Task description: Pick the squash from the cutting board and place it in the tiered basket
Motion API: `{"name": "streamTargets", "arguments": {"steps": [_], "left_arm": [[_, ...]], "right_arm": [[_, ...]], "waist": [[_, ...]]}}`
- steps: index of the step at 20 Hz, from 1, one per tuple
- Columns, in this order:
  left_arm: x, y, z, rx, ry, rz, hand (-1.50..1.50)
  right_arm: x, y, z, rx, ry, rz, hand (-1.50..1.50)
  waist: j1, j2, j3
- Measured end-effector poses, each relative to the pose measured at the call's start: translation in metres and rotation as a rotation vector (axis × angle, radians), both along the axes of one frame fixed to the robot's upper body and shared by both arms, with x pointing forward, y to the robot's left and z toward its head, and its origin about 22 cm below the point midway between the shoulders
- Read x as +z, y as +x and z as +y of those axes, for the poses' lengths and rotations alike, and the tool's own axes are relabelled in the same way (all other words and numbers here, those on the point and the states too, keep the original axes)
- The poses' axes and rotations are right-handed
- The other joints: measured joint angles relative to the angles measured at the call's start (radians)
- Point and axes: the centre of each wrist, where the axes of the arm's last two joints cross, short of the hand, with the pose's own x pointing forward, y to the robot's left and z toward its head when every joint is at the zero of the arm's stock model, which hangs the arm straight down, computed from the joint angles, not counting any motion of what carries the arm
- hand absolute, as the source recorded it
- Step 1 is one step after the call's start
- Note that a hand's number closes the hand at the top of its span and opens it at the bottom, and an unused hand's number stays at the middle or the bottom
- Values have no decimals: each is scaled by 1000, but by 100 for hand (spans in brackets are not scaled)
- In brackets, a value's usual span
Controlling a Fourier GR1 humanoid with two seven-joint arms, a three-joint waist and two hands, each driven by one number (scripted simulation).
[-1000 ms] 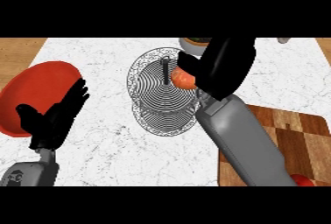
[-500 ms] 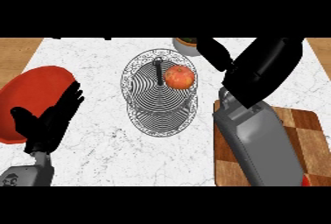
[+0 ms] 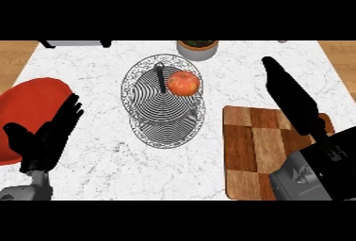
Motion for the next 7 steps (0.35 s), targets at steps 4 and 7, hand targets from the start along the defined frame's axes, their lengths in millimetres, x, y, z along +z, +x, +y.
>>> {"name": "streamTargets", "arguments": {"steps": [4,7], "left_arm": [[5,2,1,10,5,-3,0],[6,-3,1,11,2,-5,0]], "right_arm": [[-2,-49,-13,-13,24,-36,-150],[-5,-83,-27,-26,35,-44,-150]], "waist": [[-13,-2,0],[-12,-2,0]]}}
